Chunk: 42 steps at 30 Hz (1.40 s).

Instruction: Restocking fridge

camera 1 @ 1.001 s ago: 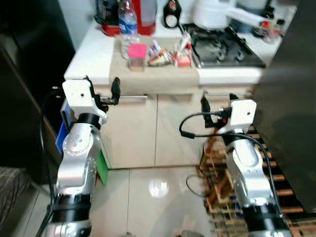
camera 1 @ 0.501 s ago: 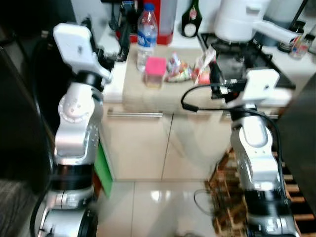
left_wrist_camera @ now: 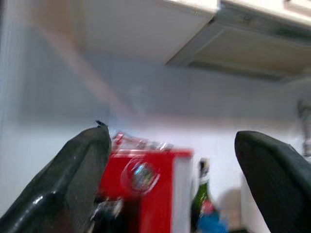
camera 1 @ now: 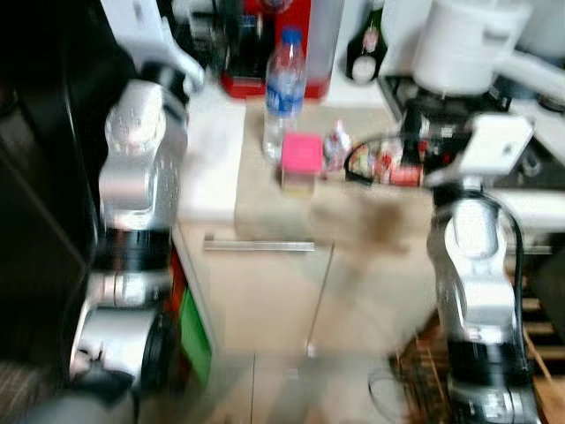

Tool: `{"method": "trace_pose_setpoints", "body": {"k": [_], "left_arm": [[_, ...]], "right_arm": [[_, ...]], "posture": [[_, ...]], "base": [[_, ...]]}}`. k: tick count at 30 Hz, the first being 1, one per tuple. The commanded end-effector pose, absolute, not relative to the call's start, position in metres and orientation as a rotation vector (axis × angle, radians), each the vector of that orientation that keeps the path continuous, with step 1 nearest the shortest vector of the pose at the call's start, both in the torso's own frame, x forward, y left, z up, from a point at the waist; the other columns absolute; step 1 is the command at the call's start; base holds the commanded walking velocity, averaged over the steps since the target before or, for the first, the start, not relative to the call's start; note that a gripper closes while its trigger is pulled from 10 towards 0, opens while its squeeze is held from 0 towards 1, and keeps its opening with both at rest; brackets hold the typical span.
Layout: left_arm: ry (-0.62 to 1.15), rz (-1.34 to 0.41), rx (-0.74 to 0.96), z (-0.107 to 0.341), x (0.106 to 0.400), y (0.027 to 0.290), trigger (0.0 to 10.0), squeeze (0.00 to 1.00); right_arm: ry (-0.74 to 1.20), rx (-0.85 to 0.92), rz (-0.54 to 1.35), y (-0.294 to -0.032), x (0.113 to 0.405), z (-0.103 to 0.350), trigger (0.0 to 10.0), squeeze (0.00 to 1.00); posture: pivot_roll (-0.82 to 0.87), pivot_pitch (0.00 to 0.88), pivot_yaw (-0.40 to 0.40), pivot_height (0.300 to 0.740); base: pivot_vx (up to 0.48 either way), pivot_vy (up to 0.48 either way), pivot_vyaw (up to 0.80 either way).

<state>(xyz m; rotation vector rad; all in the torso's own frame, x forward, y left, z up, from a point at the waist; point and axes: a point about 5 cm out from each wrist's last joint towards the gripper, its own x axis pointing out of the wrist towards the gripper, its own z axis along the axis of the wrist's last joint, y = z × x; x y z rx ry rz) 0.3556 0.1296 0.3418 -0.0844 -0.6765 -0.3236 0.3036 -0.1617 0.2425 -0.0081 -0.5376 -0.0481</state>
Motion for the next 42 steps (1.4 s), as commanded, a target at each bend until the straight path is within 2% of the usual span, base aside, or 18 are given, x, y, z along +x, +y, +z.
{"method": "trace_pose_setpoints", "body": {"k": [1,3,7,15,22,28,38,42], "left_arm": [[-0.709,-0.38,-0.036,0.357,0.357,0.118,10.0,0.0],[-0.711,-0.391,-0.025,0.361,0.358,0.117,10.0,0.0],[-0.619,-0.472,-0.034,0.364,0.375,0.115,10.0,0.0],[-0.392,-0.541,-0.04,0.343,0.404,0.103,10.0,0.0],[-0.302,-0.558,-0.07,0.331,0.413,0.096,10.0,0.0],[-0.277,-0.563,-0.072,0.323,0.416,0.093,10.0,0.0],[-0.235,-0.555,-0.084,0.314,0.419,0.094,10.0,0.0],[-0.157,-0.546,-0.084,0.302,0.421,0.093,10.0,0.0]], "right_arm": [[-0.593,-0.018,-0.05,-0.165,0.299,0.26,10.0,0.06],[-0.594,-0.017,-0.04,-0.164,0.298,0.26,10.0,0.06],[-0.47,0.051,-0.02,-0.16,0.296,0.237,10.0,0.06],[-0.48,0.086,0.08,-0.146,0.282,0.246,10.0,0.05],[-0.435,0.074,0.063,-0.15,0.275,0.238,10.0,0.05],[-0.317,0.05,0.197,-0.138,0.269,0.219,10.0,0.05],[-0.283,0.047,0.246,-0.134,0.266,0.215,10.0,0.05],[-0.27,0.05,0.259,-0.132,0.266,0.213,10.0,0.05]], "posture": [[-0.03,0.0,0.037,0.74],[-0.03,0.0,0.037,0.74],[-0.05,0.0,0.06,0.74],[-0.09,0.0,0.099,0.74],[-0.1,0.0,0.131,0.74],[-0.11,0.0,0.13,0.74],[-0.11,0.0,0.129,0.74],[-0.11,0.0,0.125,0.74]], "base": [[0.0,0.0,0.0],[0.0,0.0,0.0],[0.0,0.0,0.0],[0.0,0.0,0.0],[0.0,0.0,0.0],[0.0,0.0,0.0],[0.0,0.0,0.0],[0.0,0.0,0.0]]}}
